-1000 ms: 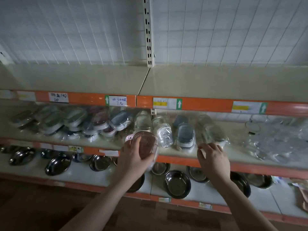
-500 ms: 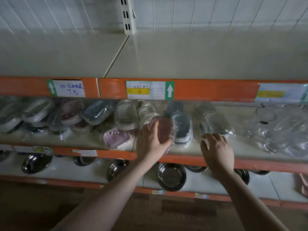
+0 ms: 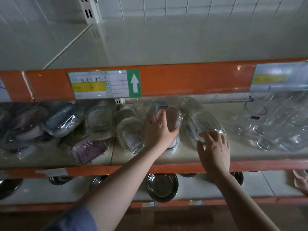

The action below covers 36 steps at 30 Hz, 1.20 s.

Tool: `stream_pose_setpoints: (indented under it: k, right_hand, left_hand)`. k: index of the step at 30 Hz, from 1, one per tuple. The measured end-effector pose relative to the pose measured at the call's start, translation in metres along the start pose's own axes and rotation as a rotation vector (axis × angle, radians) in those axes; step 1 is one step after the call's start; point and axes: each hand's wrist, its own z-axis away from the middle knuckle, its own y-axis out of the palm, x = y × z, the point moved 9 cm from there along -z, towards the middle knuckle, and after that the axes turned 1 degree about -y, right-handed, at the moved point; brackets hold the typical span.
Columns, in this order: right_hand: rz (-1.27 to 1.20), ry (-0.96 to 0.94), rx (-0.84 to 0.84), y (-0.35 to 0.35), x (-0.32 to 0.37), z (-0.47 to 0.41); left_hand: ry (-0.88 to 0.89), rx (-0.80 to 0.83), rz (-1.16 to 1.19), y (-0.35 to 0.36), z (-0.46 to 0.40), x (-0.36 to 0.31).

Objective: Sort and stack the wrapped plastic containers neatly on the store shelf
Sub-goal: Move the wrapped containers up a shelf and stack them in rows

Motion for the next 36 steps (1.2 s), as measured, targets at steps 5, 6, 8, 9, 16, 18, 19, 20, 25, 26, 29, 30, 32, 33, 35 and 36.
stream_pose_setpoints:
  k: [5, 6, 8, 9, 16, 18, 19, 20, 25, 26, 29, 30, 32, 33, 35, 36]
  right_hand:
    - [0.012, 0.019, 0.012, 0.001, -0.008, 0.004]
    - [0.014, 0.025, 0.023, 0.0, -0.007, 0.004]
    - [0.014, 0.025, 0.032, -0.003, -0.002, 0.005]
    - [0.011, 0.019, 0.032, -0.005, 0.003, 0.006]
    - [-0.028, -0.06, 0.094, -0.015, 0.075, 0.029]
    - [-0.041, -0.087, 0.106, -0.017, 0.105, 0.043]
    - [-0.042, -0.105, 0.115, -0.017, 0.122, 0.051]
    - [-0.044, -0.123, 0.127, -0.019, 0.14, 0.06]
    - [-0.109, -0.17, 0.111, -0.032, 0.234, 0.123]
    - [-0.126, -0.187, 0.089, -0.035, 0.255, 0.138]
    - [-0.16, -0.241, 0.048, -0.044, 0.316, 0.179]
    - [-0.165, -0.251, 0.048, -0.046, 0.335, 0.192]
    - [-0.161, -0.269, 0.059, -0.047, 0.371, 0.212]
    - [-0.158, -0.279, 0.062, -0.049, 0.389, 0.22]
    - [-0.178, -0.306, 0.068, -0.052, 0.424, 0.231]
    - [-0.186, -0.325, 0.07, -0.054, 0.441, 0.234]
  left_hand:
    - [0.018, 0.034, -0.032, -0.002, -0.009, -0.017]
    - [0.025, 0.032, -0.025, -0.004, -0.005, -0.016]
    - [0.058, 0.013, 0.004, -0.013, 0.007, -0.011]
    - [0.088, -0.004, 0.025, -0.02, 0.015, -0.008]
    - [0.237, -0.147, 0.017, -0.084, 0.083, 0.049]
    - [0.21, -0.179, 0.0, -0.106, 0.103, 0.078]
    - [0.187, -0.196, -0.007, -0.119, 0.114, 0.095]
    - [0.166, -0.212, -0.015, -0.132, 0.126, 0.112]
    - [0.033, -0.262, 0.004, -0.199, 0.201, 0.218]
    - [0.007, -0.269, -0.004, -0.215, 0.216, 0.24]
    - [-0.032, -0.303, -0.054, -0.264, 0.26, 0.3]
    - [-0.053, -0.314, -0.067, -0.281, 0.273, 0.319]
    - [-0.1, -0.331, -0.078, -0.314, 0.295, 0.352]
    - [-0.121, -0.333, -0.074, -0.328, 0.304, 0.367]
    - [-0.159, -0.345, -0.077, -0.353, 0.32, 0.393]
    - [-0.167, -0.359, -0.088, -0.365, 0.326, 0.404]
